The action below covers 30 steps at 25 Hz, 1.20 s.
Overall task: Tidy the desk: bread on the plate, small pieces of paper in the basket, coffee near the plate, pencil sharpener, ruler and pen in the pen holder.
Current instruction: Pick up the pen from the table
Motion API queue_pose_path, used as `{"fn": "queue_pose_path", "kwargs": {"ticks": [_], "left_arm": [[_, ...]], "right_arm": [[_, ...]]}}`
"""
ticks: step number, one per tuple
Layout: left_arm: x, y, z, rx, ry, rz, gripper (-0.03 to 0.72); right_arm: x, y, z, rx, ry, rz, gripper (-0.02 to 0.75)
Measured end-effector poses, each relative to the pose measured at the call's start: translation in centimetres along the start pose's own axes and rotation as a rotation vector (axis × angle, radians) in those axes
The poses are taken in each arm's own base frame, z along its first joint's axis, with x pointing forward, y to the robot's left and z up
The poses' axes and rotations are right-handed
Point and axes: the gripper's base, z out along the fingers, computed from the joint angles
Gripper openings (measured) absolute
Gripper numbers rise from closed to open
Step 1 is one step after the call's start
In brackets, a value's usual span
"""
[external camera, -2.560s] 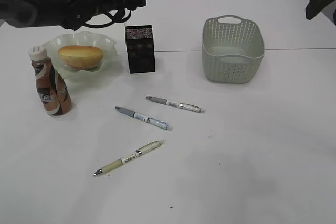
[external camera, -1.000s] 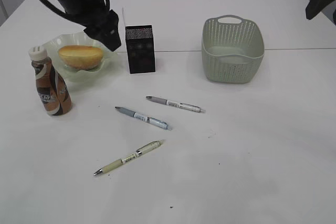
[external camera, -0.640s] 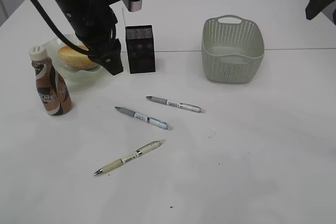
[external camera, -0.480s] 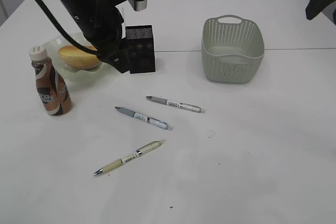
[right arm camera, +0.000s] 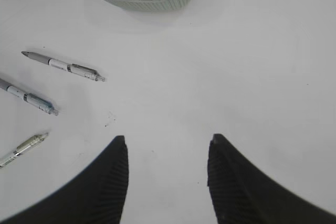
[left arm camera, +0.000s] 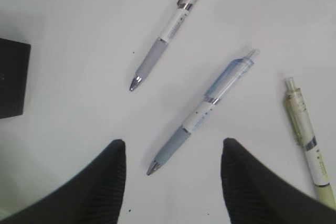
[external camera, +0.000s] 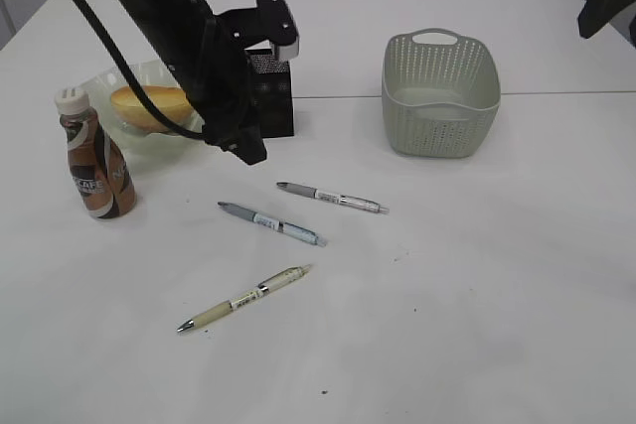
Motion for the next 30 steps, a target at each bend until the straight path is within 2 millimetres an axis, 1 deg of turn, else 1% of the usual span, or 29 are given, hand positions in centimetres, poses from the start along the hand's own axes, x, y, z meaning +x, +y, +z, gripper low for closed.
{"fn": "queue_pose_path", "kwargs": {"ticks": [4,11,16,23,27,30], "left_arm": [[0.5,-0.1,2.0,0.037,0.023,0.042,0.424],[0.9,-0.2,4.5,0.078,0.033,0.035,0.424],[1.0,-0.1,5.0,0.071,0.03,0.056,0.424],[1.4,0.0,5.6,0.071,0.054,0.21,0.424],[1.6,0.0,6.4,0.079,0.06,0.255,0.424],[1.9,-0.1,7.5,0.095,0.071,0.265,0.424]], "right_arm": [[0.0,0.0,0.0,0.0,0.0,-0.002,0.365],[0.0,0.0,0.0,0.0,0.0,-0.005,0.365],[0.0,0.0,0.0,0.0,0.0,-0.007,0.365],[0.0,0.0,0.0,0.0,0.0,-0.012,0.365],[0.0,0.0,0.0,0.0,0.0,-0.012,0.365],[0.0,0.0,0.0,0.0,0.0,-0.012,0.365]]}}
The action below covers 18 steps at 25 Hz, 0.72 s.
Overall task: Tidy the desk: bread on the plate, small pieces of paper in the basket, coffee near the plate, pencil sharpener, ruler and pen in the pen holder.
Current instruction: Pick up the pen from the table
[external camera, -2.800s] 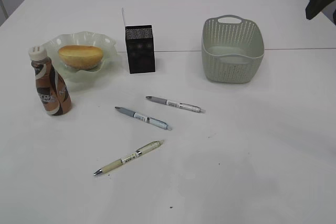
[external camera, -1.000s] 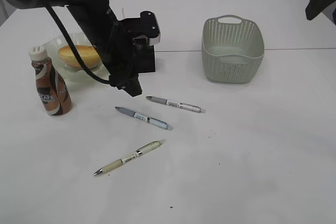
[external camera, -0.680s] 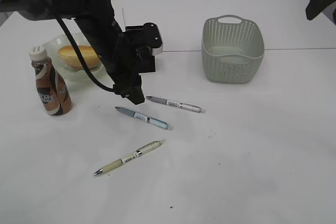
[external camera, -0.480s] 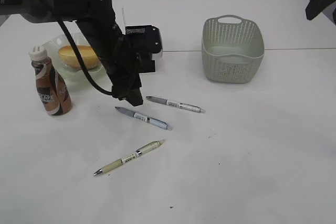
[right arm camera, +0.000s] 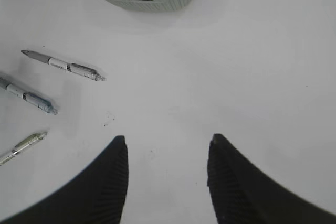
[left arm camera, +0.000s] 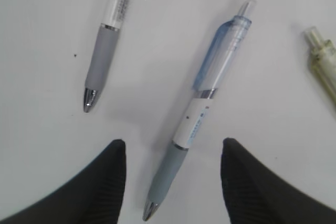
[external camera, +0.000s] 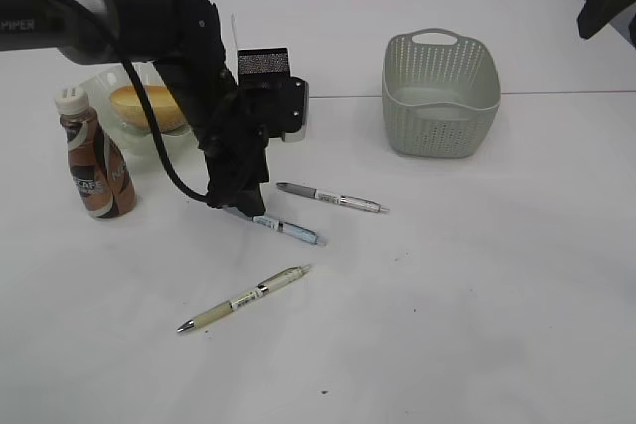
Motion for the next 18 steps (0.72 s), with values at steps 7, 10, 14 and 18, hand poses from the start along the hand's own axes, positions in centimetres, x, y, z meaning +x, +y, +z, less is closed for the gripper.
{"fn": "queue_pose_path", "kwargs": {"ticks": [7,10,14,18], "left_arm": [[0.5,-0.1,2.0,0.025,0.014,0.007,0.424],[0.4,0.1,2.0,0.001,0.006,0.009,0.424],[0.3,0.2,2.0,-0.006,-0.002,0.006,0.424],[0.4,0.1,2.5,0.005,-0.002,0.0,0.423]], "right_arm": [[0.0,0.0,0.0,0.0,0.0,0.0,0.365],[0.0,0.0,0.0,0.0,0.0,-0.002,0.365],[0.0,0.0,0.0,0.0,0.0,-0.002,0.365],[0.0,0.0,0.0,0.0,0.0,-0.002,0.365]]}}
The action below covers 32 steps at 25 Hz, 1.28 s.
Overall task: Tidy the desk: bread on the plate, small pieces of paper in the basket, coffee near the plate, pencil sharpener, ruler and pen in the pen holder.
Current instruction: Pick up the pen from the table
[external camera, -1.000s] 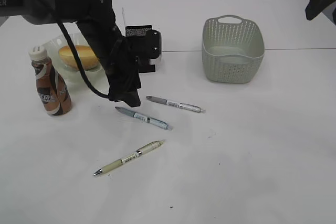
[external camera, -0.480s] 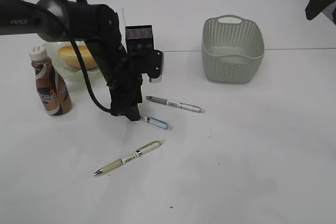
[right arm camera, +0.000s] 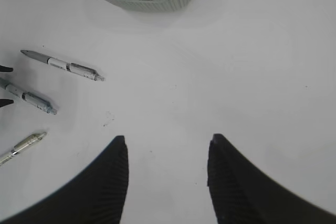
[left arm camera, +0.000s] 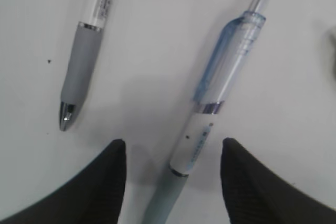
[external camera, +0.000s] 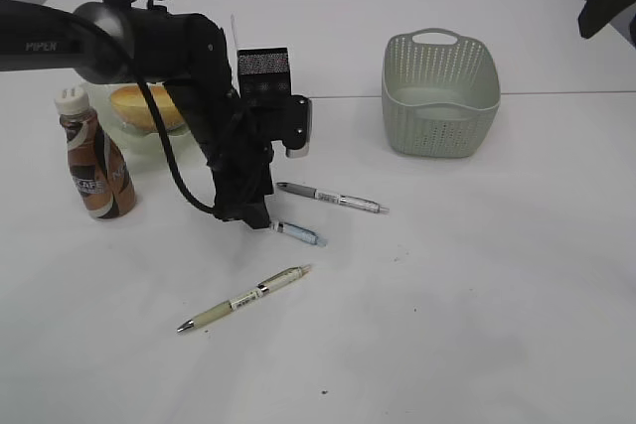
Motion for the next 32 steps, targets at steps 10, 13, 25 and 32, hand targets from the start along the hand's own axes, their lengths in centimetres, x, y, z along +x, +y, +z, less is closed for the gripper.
{"fn": "queue_pose_path", "kwargs": {"ticks": [10,13,25,32], "left_arm": [[-0.02,-0.25,0.18,0.028,-0.006,-0.012,0.405],[-0.07,-0.34,0.18,0.038,-0.011,-0.019,0.404],[-0.03,-0.62,0.16,0.068,-0.007,-0.022,0.366],[0.22,-0.71,1.08,0.08,0.002,-0.025,0.365]], "right_arm": [[0.0,0.0,0.0,0.0,0.0,0.0,0.365],[0.0,0.0,0.0,0.0,0.0,0.0,0.365],[0.0,0.0,0.0,0.0,0.0,-0.002,0.365],[0.0,0.0,0.0,0.0,0.0,-0.002,0.365]]}}
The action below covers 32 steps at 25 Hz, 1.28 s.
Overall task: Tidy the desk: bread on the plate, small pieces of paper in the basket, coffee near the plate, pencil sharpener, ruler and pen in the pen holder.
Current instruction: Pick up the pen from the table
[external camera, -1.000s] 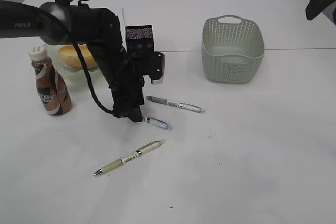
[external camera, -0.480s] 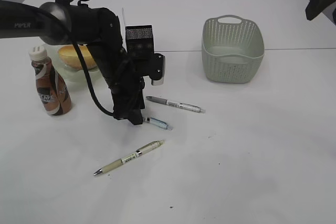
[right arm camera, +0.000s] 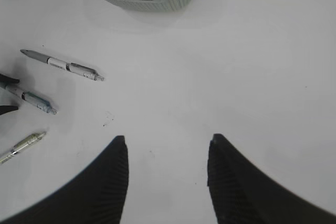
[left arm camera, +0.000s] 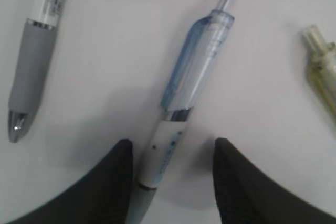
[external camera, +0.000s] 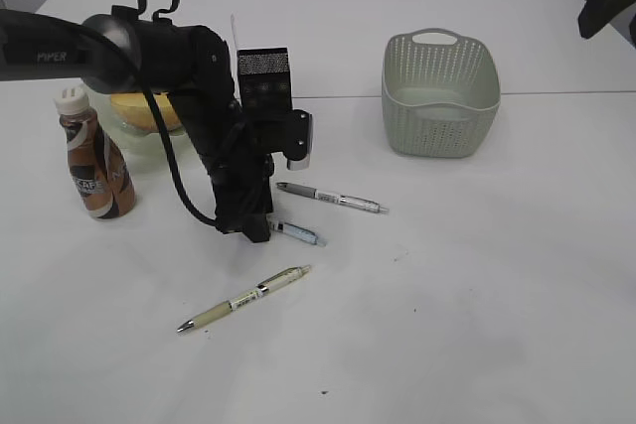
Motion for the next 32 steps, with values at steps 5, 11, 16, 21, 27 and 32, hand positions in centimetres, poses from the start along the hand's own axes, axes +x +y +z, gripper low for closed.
{"fn": "queue_pose_path", "kwargs": {"ticks": [5,11,16,21,27,32], "left_arm": [[0.0,0.1,0.2,-0.006,0.002,0.001,0.361],[0.1,0.1,0.3,-0.002,0.003,0.001,0.36],[0.1,-0.2,0.3,0.037,0.011,-0.002,0.36],[0.3,-0.9,0.2,0.119,0.036,-0.024,0.36],[0.3,-0.9,0.1,0.125,0.04,-0.042,0.36],[0.3,-0.4,0.2,0.058,0.043,-0.027,0.36]], "right_arm": [[0.0,0.0,0.0,0.0,0.0,0.0,0.365],[0.0,0.0,0.0,0.0,0.0,0.0,0.365],[0.0,0.0,0.0,0.0,0.0,0.0,0.365],[0.0,0.0,0.0,0.0,0.0,-0.001,0.365],[0.0,0.0,0.0,0.0,0.0,-0.001,0.365],[0.0,0.0,0.0,0.0,0.0,-0.001,0.365]]}}
